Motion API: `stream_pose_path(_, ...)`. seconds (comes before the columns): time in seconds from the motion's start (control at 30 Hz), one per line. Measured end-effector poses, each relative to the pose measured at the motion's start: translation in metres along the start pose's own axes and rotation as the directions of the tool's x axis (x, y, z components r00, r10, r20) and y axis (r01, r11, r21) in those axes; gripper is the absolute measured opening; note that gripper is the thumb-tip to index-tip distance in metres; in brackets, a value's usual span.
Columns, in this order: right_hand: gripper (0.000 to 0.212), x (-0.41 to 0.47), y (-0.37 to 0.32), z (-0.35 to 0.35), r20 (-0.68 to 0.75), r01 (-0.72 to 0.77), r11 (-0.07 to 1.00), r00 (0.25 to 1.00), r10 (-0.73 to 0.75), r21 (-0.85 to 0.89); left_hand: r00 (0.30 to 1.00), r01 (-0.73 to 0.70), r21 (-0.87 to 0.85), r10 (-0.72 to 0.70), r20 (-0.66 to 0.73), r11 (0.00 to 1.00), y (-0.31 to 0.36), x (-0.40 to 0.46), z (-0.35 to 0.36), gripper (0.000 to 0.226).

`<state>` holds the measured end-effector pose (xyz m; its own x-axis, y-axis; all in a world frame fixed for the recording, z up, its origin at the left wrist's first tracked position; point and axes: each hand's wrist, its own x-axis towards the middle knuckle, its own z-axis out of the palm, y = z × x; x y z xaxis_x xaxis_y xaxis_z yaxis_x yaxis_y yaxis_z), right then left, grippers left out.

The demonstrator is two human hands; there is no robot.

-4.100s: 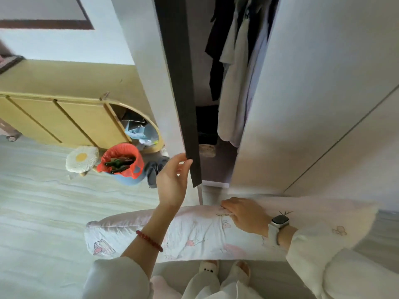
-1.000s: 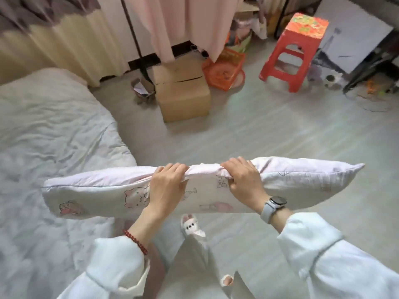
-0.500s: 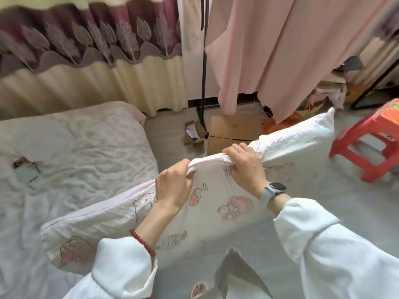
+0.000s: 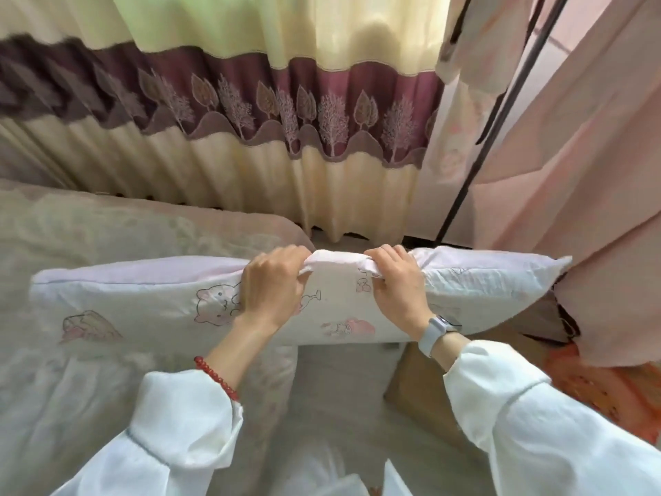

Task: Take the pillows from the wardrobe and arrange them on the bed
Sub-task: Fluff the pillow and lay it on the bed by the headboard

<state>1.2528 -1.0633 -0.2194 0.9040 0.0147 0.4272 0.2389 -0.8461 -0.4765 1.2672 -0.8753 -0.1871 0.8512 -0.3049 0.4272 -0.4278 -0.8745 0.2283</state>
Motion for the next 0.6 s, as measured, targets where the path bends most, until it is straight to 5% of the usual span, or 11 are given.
stream_pose_path(0.33,0.034,0.251,-0.009,0.131,0.138,0.185,0.981,0.972,-0.191,0.055,0.963,0.262,0.077,-0.256,-0.085,0.962,-0.169,0.171,0.043,0.016)
stream_pose_path(0.6,0.023,0.425,-0.031,0.209,0.188,0.282,0.947,0.933,-0.308,0.152,0.921,0.366,0.164,-0.332,-0.202,0.916,-0.283,0.291,0.062,0.014)
